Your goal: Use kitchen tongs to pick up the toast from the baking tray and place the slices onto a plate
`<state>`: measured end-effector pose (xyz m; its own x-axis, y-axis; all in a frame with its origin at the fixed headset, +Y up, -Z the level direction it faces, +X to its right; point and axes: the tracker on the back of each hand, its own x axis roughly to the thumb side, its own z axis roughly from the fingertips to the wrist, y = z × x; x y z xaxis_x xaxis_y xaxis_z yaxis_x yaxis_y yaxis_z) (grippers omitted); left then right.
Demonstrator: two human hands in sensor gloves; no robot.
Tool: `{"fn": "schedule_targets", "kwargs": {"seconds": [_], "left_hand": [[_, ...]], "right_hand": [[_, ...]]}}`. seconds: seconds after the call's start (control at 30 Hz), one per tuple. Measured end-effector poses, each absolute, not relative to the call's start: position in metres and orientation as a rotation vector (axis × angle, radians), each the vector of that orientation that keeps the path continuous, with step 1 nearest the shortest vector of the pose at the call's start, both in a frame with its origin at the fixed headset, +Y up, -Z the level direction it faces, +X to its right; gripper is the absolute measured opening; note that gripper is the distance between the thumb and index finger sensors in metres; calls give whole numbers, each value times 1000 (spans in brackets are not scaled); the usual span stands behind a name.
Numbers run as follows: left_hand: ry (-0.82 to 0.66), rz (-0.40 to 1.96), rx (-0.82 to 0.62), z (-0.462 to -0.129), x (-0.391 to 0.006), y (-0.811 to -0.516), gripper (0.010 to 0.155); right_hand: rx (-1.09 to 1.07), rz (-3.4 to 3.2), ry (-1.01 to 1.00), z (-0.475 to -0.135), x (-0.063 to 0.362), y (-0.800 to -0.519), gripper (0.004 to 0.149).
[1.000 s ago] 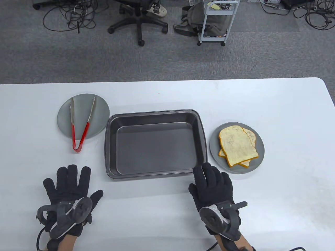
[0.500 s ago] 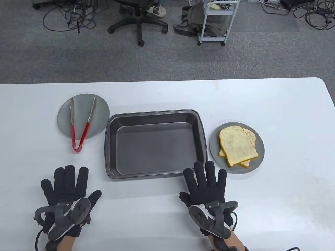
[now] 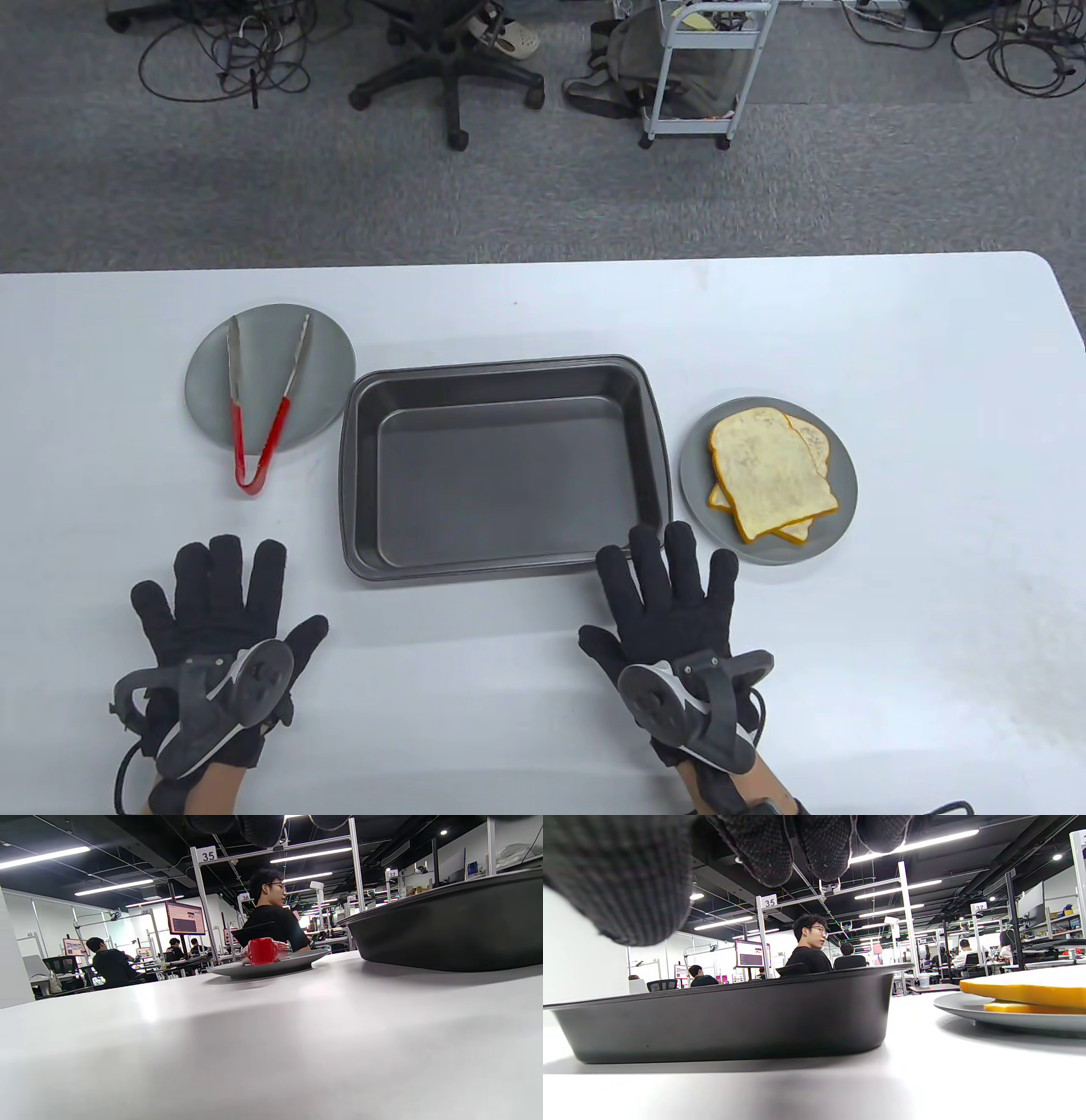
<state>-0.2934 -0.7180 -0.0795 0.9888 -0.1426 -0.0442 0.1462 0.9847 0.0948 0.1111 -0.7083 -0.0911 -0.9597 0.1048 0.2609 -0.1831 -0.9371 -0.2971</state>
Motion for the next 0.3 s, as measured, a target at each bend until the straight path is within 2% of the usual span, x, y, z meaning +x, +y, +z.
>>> {"fn": "schedule_targets", "kwargs": {"seconds": [0.3], "left_hand": [[34, -143, 91, -81, -292, -718, 90]], "right_hand": [[360, 2918, -472, -91, 112, -708, 84]]}}
